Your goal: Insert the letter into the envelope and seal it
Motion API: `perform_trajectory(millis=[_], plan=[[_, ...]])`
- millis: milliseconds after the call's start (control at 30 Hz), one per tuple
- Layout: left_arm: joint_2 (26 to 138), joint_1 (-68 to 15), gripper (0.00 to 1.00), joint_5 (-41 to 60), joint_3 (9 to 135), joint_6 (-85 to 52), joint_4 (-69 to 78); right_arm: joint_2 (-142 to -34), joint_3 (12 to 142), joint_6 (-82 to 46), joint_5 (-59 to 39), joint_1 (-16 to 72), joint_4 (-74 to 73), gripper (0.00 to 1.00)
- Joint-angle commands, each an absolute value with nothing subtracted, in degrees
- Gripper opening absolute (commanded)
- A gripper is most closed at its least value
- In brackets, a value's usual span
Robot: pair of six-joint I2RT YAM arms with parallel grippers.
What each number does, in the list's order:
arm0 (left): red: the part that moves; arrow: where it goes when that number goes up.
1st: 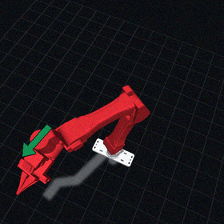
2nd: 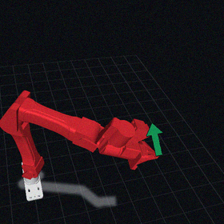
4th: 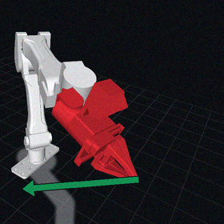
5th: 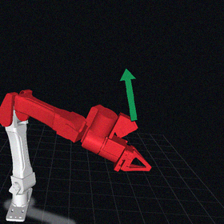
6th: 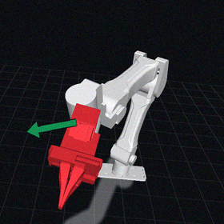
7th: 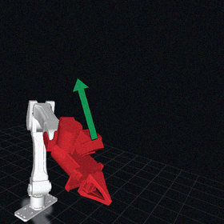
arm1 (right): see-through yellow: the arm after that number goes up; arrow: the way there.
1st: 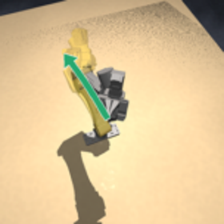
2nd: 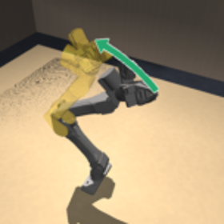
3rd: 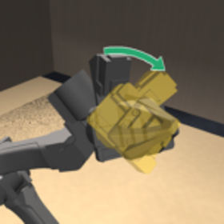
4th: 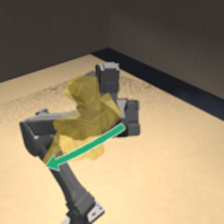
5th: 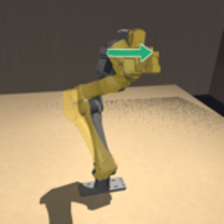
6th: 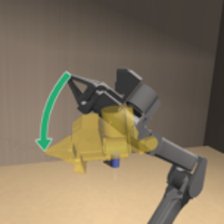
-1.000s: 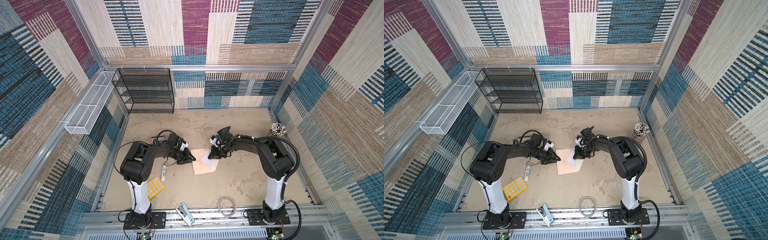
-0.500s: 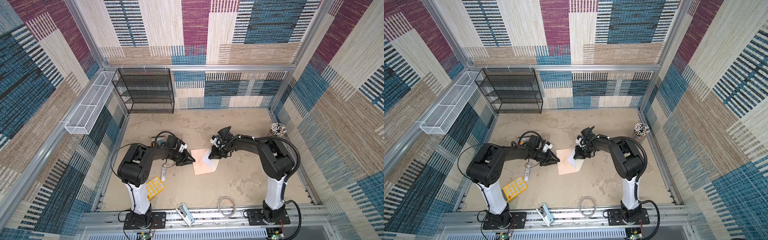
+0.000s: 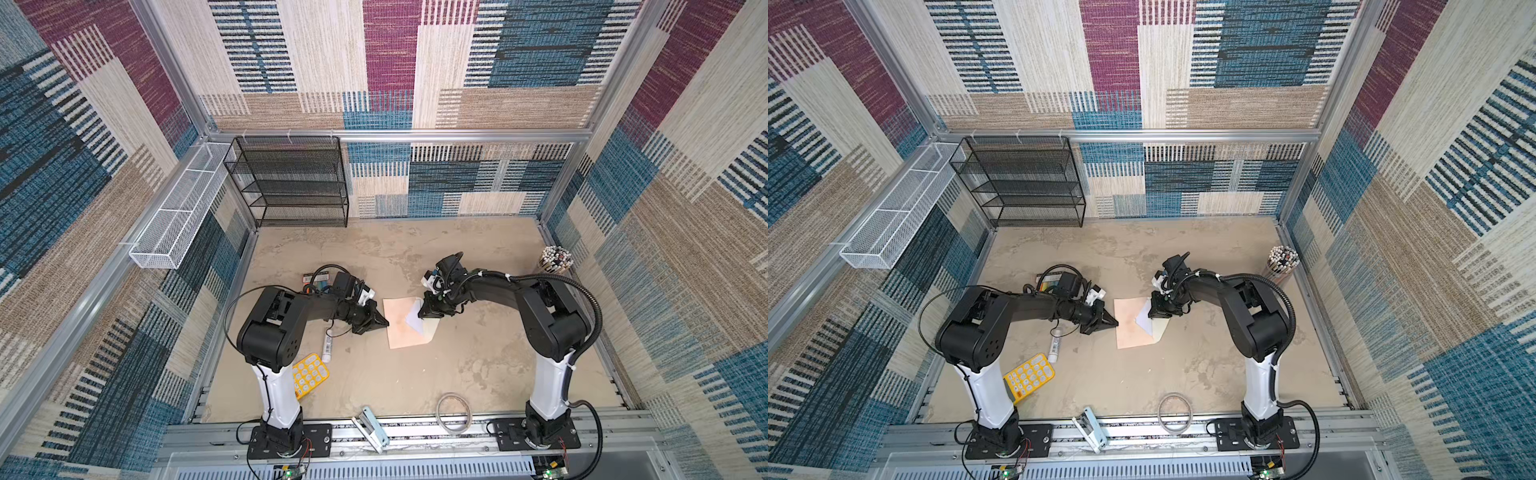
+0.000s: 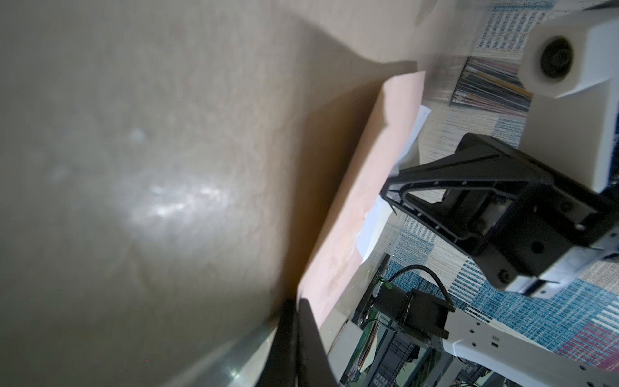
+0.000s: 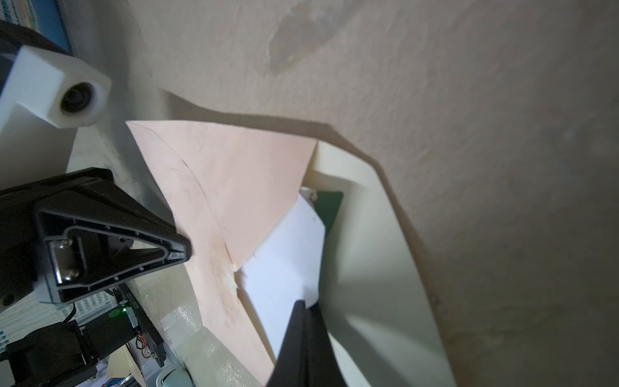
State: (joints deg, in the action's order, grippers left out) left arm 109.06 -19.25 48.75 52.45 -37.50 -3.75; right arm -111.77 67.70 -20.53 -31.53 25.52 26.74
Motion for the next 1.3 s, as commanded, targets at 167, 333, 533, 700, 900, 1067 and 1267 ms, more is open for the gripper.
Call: perform_trajectory(millis=[167, 333, 533, 700, 900, 1067, 1267], plan=[[109.90, -19.05, 0.10, 48.58, 54.47, -36.91, -4.69, -111.83, 68.29, -17.99, -30.23, 25.56, 29.18, 0.00], [110.87, -18.97, 0.13, 48.69, 55.75, -36.72, -5.12, -112.23, 68.69, -17.50, -30.72, 25.71, 29.27, 0.00], [111.49, -18.92, 0.12, 48.64, 56.34, -36.38, -5.33, -112.84, 69.70, -17.44, -31.04, 25.99, 29.25, 0.00], [111.54, -18.95, 0.12, 48.60, 56.59, -36.21, -5.51, -113.35, 70.67, -17.38, -31.24, 26.54, 29.44, 0.00], [112.09, -18.93, 0.12, 48.87, 57.56, -36.00, -5.97, -114.01, 71.63, -17.54, -31.55, 27.32, 29.53, 0.00], [112.48, -18.95, 0.16, 48.96, 58.24, -35.66, -6.58, -114.17, 72.43, -17.56, -31.29, 27.42, 29.86, 0.00], [112.68, -18.81, 0.32, 48.68, 58.96, -36.02, -6.24, -113.92, 72.50, -17.71, -31.20, 27.42, 30.06, 0.00]])
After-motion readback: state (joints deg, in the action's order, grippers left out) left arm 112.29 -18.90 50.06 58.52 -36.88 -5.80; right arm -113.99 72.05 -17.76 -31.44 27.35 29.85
